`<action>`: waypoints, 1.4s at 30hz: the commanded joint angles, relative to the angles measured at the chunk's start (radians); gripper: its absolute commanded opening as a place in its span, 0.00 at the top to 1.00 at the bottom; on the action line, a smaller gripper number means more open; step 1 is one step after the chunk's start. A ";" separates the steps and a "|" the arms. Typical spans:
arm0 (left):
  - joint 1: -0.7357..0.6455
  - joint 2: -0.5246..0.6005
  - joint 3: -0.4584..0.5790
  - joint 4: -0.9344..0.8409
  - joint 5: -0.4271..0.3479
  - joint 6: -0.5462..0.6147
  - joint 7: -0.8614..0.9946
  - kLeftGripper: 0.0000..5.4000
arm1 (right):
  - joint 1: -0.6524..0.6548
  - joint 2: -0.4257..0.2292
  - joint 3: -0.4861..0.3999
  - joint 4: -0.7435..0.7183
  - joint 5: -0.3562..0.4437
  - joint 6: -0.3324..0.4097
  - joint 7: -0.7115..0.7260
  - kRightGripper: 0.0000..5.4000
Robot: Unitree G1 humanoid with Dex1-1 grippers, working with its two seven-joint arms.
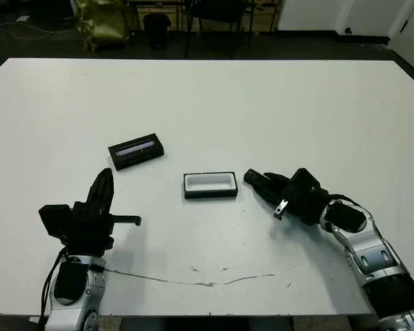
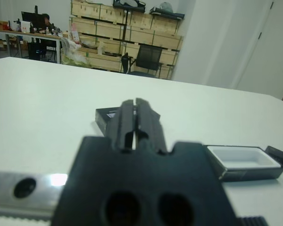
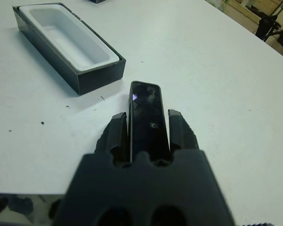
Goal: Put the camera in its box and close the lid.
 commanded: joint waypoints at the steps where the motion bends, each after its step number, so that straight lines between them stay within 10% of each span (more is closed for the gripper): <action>1: 0.007 -0.001 0.005 0.006 -0.007 0.023 0.006 1.00 | 0.066 -0.031 0.063 -0.020 -0.061 0.188 0.019 0.85; 42: 0.016 -0.009 -0.005 -0.026 -0.006 0.068 0.027 1.00 | -0.335 -0.096 -0.113 -0.166 0.233 0.575 0.183 0.86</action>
